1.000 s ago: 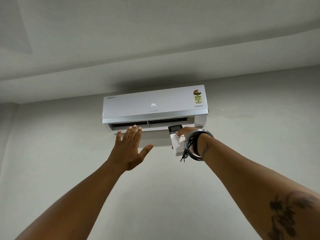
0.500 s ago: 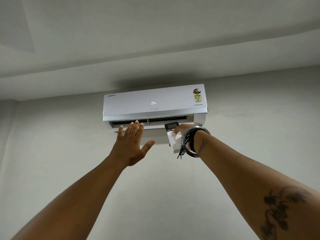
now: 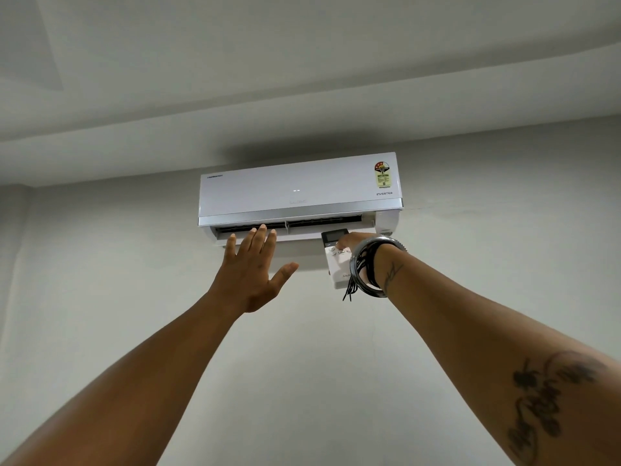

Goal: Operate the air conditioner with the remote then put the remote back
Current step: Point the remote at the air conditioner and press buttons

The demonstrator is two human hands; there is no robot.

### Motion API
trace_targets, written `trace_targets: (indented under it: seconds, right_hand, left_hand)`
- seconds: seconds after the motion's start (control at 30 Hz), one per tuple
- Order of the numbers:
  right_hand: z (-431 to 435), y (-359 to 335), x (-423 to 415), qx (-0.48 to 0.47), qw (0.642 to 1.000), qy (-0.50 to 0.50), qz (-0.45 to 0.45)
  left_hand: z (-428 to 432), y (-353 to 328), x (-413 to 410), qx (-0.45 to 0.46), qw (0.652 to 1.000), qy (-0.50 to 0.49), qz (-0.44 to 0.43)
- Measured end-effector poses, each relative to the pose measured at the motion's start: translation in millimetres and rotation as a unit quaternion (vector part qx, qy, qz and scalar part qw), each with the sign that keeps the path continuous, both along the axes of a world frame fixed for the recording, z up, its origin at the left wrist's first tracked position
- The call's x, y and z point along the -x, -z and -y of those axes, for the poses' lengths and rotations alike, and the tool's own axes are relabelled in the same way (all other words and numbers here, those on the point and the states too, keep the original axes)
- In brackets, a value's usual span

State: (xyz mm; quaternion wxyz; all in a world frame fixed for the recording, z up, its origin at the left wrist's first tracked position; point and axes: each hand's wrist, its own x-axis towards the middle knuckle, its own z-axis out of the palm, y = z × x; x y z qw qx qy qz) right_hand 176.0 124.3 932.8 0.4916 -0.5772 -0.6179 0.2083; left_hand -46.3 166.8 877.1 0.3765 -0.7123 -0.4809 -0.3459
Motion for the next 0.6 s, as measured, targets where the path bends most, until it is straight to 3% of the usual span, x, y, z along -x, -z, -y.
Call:
trace_targets:
  seconds: [0.3,0.4,0.6]
  right_hand:
    - [0.4,9.1,4.6,-0.003,0.994,-0.063,-0.088]
    - [-0.5,18.9,5.6,-0.033,0.99,0.008,-0.139]
    - [-4.6,22.1,7.5,-0.127,0.977,0.165,-0.036]
  left_hand:
    - [-2.1,9.4,-0.7,0.015,1.0,0.004,0.0]
    - [-4.8,16.2,-0.6,0.015,1.0,0.0,0.001]
    - [-5.9,18.2,-0.7,0.02,1.0,0.004,0.001]
